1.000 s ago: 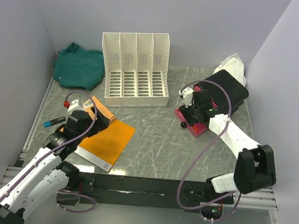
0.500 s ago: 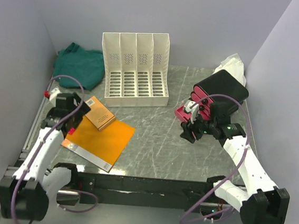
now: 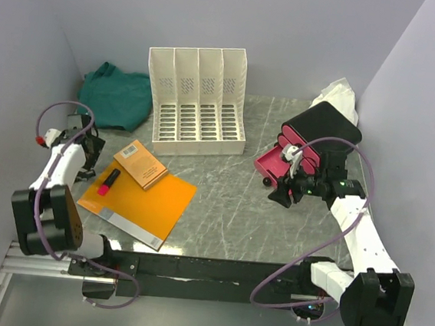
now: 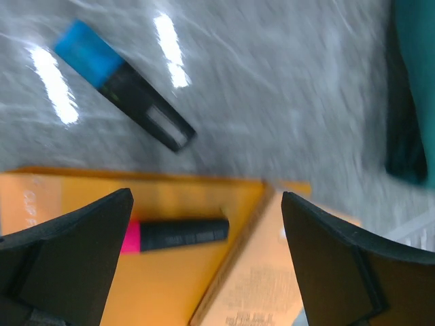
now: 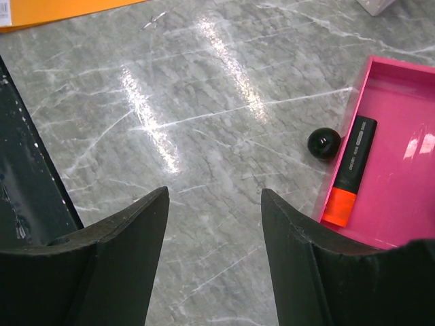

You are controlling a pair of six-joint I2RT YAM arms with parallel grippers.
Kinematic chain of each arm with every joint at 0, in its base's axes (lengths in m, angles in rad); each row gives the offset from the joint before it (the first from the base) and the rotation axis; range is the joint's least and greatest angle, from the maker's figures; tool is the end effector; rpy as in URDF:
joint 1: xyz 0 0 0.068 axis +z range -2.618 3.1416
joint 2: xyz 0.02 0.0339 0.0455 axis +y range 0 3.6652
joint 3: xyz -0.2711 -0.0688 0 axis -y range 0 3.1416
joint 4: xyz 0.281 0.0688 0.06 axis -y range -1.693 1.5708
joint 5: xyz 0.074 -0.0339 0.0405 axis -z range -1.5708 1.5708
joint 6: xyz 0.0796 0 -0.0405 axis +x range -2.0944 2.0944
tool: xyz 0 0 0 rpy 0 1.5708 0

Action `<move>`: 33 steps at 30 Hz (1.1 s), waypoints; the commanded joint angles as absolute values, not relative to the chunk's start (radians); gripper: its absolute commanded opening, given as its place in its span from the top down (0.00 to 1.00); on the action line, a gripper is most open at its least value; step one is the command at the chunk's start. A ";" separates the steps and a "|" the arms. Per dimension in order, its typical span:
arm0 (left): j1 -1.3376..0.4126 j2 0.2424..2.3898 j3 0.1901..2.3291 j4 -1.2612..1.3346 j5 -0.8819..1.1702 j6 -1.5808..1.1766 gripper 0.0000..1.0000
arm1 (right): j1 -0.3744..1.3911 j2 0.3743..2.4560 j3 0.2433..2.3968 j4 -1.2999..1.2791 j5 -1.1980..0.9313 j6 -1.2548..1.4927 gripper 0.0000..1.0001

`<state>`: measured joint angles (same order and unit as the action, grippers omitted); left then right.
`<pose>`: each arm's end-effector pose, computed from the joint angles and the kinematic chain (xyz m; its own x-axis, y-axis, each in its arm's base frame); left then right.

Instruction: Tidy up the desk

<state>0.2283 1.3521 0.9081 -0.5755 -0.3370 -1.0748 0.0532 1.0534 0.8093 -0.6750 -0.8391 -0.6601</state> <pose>0.3046 0.0978 0.1846 -0.0587 -0.8658 -0.4970 -0.9117 0.2493 -0.3266 0.2467 0.0724 0.2383 -0.3290 -0.4278 -0.8419 -0.8709 0.4822 0.0954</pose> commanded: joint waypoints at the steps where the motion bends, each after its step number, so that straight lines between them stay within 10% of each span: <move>1: 0.302 1.445 0.991 -0.657 -0.428 -1.201 0.05 | 0.034 1.066 0.795 -0.686 -0.879 -0.695 0.35; 23: 0.391 1.790 1.100 -0.612 -0.365 -1.223 0.26 | -0.023 1.114 0.788 -0.696 -0.899 -0.707 0.35; 33: 0.390 1.760 1.029 -0.574 -0.327 -1.189 0.79 | -0.034 1.077 0.793 -0.707 -0.930 -0.713 0.35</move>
<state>0.3889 1.7657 1.0893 -0.6224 -0.3779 -1.1946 -0.0227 1.1076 0.7906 -0.6968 -0.8886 -0.6983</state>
